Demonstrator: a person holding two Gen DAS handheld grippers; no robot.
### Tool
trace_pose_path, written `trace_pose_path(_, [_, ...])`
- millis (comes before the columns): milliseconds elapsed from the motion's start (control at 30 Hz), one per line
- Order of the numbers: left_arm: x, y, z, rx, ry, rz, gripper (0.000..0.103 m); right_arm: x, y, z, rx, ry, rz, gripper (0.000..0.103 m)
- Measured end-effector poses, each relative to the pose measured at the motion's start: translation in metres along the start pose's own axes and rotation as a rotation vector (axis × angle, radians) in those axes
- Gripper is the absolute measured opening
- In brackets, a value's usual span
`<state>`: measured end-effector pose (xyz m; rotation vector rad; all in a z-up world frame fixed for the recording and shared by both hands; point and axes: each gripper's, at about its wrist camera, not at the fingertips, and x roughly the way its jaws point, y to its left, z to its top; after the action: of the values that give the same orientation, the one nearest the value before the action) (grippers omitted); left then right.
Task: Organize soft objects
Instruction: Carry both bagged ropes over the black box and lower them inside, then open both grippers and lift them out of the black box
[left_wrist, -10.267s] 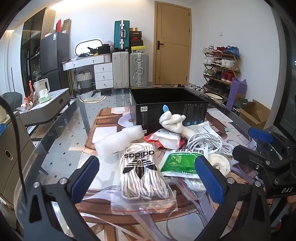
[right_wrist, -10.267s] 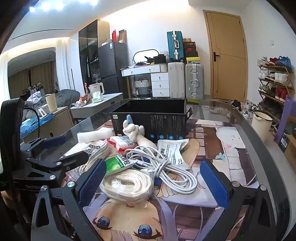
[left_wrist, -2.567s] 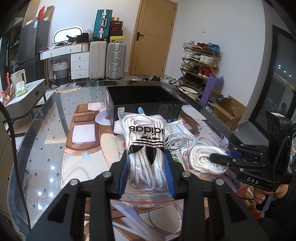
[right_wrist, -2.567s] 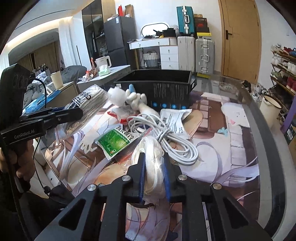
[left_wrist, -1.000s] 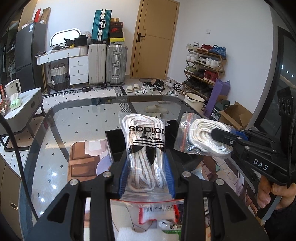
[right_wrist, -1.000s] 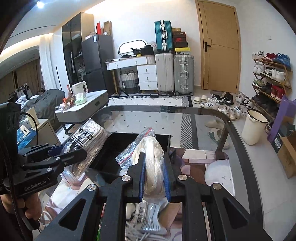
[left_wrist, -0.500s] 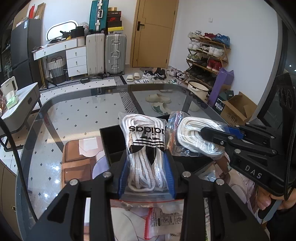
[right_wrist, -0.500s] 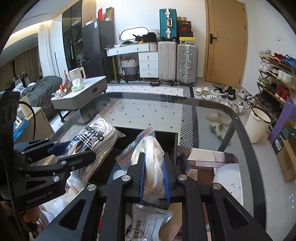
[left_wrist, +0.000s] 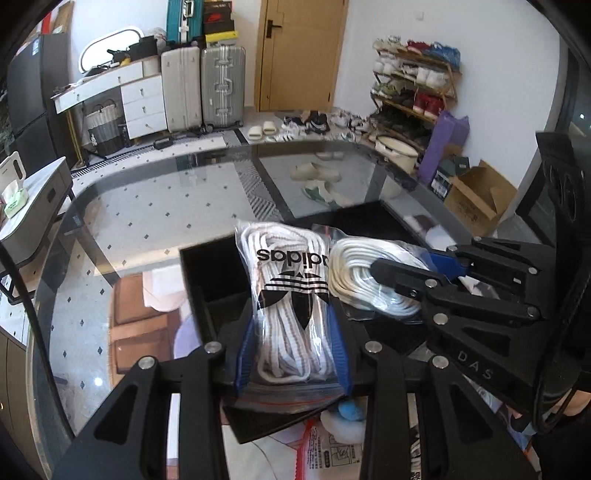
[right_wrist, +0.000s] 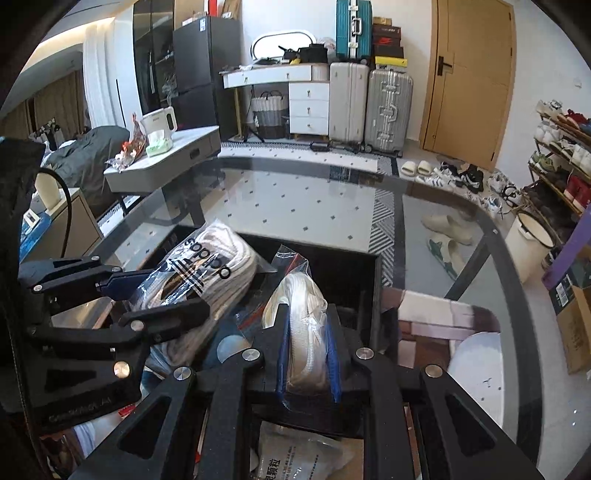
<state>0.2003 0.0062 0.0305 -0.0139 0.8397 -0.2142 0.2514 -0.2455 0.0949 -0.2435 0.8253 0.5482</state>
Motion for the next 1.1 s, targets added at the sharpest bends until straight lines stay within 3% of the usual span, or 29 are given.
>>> trace_pose_path(167, [0.002, -0.006, -0.002, 0.053, 0.000, 0.030, 0.036, 0.006, 0.004, -0.005, 0.001, 0.020, 0.009, 0.017])
trace_pose_path(433, [-0.002, -0.002, -0.005, 0.088, -0.003, 0.007, 0.037, 0.004, 0.008, -0.009, 0.033, 0.040, 0.028, 0.017])
trace_pose_path(533, [-0.003, 0.000, -0.005, 0.094, -0.002, 0.003, 0.037, 0.002, 0.009, -0.010, 0.025, 0.031, 0.050, 0.022])
trace_pose_path(633, [-0.006, 0.002, -0.006, 0.086, -0.009, 0.002, 0.042, -0.006, 0.006, -0.012, 0.005, -0.021, 0.043, 0.033])
trace_pose_path(733, [-0.013, 0.002, -0.008, 0.067, -0.025, -0.015, 0.058, -0.024, 0.001, -0.014, -0.007, -0.089, 0.012, 0.044])
trace_pose_path(833, [-0.019, -0.002, -0.012, 0.058, -0.035, -0.016, 0.060, -0.040, -0.009, -0.017, 0.015, -0.135, 0.002, 0.067])
trace_pose_path(900, [-0.025, -0.004, -0.015, 0.049, -0.045, -0.013, 0.066, -0.055, -0.019, -0.022, 0.031, -0.175, -0.006, 0.088])
trace_pose_path(967, [-0.033, -0.005, -0.017, 0.031, -0.068, -0.022, 0.085, -0.066, -0.023, -0.027, 0.038, -0.199, -0.009, 0.096])
trace_pose_path(1000, [-0.038, -0.006, -0.019, 0.018, -0.084, -0.030, 0.088, -0.072, -0.024, -0.031, 0.039, -0.205, -0.007, 0.102])
trace_pose_path(1067, [-0.046, -0.008, -0.024, 0.004, -0.099, -0.002, 0.103, -0.083, -0.025, -0.037, 0.035, -0.213, -0.007, 0.102])
trace_pose_path(1100, [-0.050, -0.010, -0.026, 0.006, -0.107, 0.007, 0.103, -0.087, -0.026, -0.040, 0.035, -0.213, -0.014, 0.102])
